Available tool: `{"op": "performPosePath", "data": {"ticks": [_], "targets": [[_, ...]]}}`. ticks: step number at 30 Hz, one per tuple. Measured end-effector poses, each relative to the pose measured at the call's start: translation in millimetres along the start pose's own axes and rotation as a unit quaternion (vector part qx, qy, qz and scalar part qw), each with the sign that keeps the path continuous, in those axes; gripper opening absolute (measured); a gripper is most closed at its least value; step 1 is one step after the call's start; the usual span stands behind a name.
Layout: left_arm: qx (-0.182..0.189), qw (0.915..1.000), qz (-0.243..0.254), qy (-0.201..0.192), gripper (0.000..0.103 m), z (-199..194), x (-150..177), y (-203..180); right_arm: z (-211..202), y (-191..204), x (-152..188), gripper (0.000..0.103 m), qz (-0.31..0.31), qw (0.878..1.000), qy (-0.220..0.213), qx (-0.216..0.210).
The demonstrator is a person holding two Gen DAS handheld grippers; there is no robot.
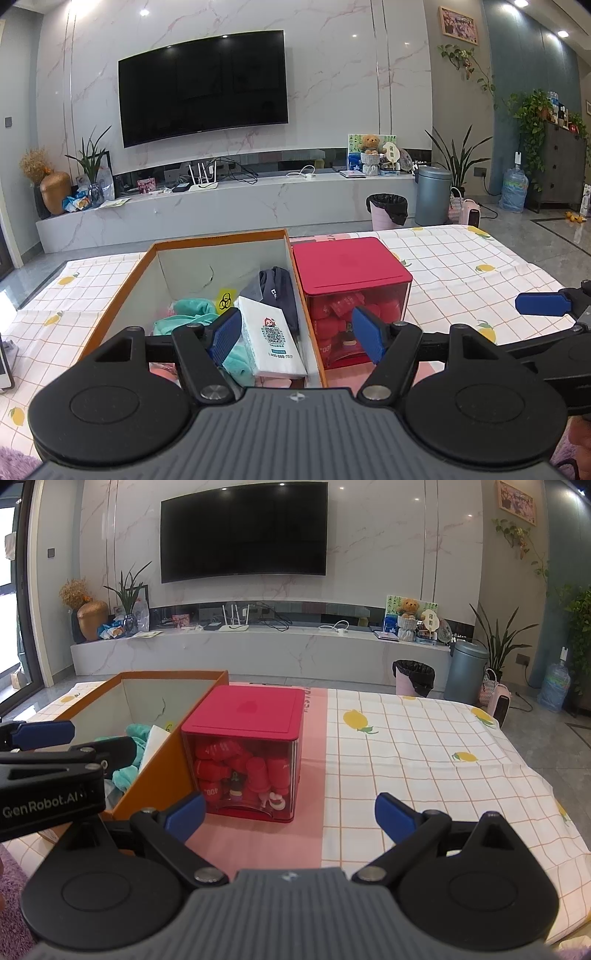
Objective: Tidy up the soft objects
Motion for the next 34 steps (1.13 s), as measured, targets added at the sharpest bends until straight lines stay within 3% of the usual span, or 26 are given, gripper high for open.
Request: {"op": "performPosePath", "data": {"ticks": [34], "targets": [[0.002, 1.0, -0.004, 0.004, 0.081, 1.7, 2.2, 2.6, 0.6, 1.3, 0.8, 0.094, -0.005, 1.0, 0.004, -0.001]]}}
Point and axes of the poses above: each gripper's, at about its wrist camera, not at the fingertips, and z roughly the way its jaws point, y to its left, x to its underside, the point moved 7 cm from there along z, roughly the way its jaws point, and after that the axes turned 2 degrees about z, right-handed, at the moved point
